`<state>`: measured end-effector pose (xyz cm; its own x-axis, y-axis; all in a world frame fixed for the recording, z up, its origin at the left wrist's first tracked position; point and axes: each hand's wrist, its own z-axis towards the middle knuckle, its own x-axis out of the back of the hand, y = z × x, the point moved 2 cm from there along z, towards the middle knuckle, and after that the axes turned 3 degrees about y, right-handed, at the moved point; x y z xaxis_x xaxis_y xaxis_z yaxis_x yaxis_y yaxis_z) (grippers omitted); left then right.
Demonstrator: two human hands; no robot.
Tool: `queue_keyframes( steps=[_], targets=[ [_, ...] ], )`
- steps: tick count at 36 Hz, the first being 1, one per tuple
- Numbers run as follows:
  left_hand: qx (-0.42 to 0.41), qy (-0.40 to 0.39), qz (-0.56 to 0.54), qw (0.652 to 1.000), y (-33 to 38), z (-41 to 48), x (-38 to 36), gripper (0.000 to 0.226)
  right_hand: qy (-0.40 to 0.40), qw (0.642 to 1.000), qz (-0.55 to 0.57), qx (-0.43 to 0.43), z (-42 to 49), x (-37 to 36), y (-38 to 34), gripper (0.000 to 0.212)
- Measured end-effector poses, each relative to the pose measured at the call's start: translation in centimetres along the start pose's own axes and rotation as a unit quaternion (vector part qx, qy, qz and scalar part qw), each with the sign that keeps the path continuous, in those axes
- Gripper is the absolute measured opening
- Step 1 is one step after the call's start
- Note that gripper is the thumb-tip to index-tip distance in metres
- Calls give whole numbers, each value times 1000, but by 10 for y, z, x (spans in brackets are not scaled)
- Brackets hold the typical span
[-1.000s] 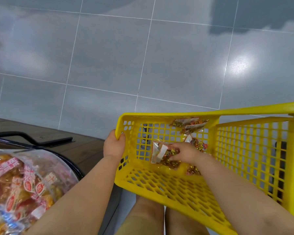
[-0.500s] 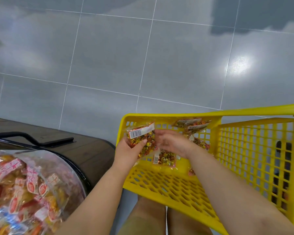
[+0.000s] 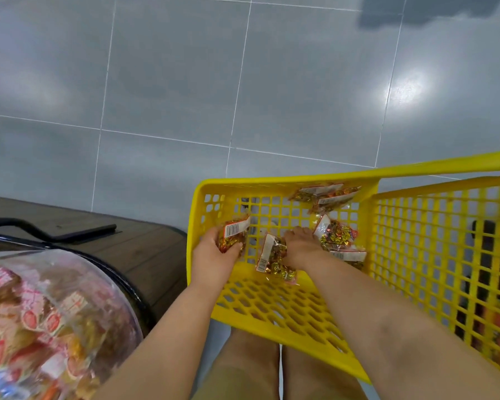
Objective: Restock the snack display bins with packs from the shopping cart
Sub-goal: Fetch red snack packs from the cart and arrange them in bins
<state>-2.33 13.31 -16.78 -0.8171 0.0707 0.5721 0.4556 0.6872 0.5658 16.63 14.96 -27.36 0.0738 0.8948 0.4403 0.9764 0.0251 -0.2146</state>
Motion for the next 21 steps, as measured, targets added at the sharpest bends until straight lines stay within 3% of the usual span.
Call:
queue_keyframes(
  steps=[4, 8, 10, 13, 16, 18, 21],
  targets=[
    [20, 10, -7, 1000, -6, 0, -5, 42, -18, 998, 52, 39, -8, 2, 8, 59],
    [56, 17, -57, 997, -5, -2, -12, 31, 21, 978, 203, 34, -24, 11, 25, 53],
    [97, 9, -108, 989, -5, -5, -17, 25, 45, 935, 351, -4, -34, 17, 38, 60],
    [177, -25, -187, 966, 0, -12, -28, 16, 30, 820, 571, -26, -51, 25, 52, 46],
    [203, -44, -219, 954, 10, -19, -42, 20, -43, 757, 652, -25, -63, 26, 54, 39],
    [209, -55, -245, 945, 19, -23, -52, 24, -66, 756, 651, -12, -66, 24, 48, 42],
    [197, -99, -248, 943, 30, -25, -64, 35, -36, 780, 625, 5, -69, 20, 33, 31]
  ],
)
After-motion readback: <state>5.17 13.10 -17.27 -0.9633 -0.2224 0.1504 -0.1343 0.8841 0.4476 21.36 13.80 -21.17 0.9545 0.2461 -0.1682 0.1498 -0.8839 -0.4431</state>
